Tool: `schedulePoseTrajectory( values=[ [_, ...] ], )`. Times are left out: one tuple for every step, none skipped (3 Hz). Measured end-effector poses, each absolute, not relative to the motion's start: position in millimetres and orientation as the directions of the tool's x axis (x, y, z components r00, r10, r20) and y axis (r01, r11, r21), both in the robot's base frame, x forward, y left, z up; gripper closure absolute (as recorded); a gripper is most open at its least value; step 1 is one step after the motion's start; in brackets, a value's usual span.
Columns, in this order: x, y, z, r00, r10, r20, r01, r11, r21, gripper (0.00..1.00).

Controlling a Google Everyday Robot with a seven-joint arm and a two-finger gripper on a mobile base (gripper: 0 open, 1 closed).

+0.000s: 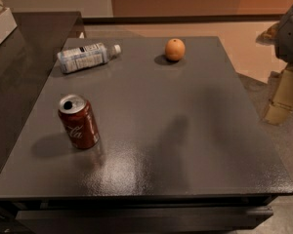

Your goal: Pick orange

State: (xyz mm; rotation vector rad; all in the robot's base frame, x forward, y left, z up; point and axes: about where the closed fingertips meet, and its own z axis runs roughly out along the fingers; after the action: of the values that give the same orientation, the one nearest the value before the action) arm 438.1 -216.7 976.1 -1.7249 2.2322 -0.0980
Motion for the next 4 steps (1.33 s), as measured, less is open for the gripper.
schedulePoseTrajectory(
  values=[
    [438,-217,976,-0.222,-0.953,-0.207,-0.931,0.27,-0.245,0.0],
    [453,-222,975,-0.266,-0.935,-0.236,-0.912,0.323,-0.252,0.0],
    [484,-227,972,-0.335,-0.894,-0.297,-0.871,0.414,-0.265,0.0],
    [521,-226,970,-0.384,-0.842,-0.378,-0.824,0.498,-0.271,0.0]
  ],
)
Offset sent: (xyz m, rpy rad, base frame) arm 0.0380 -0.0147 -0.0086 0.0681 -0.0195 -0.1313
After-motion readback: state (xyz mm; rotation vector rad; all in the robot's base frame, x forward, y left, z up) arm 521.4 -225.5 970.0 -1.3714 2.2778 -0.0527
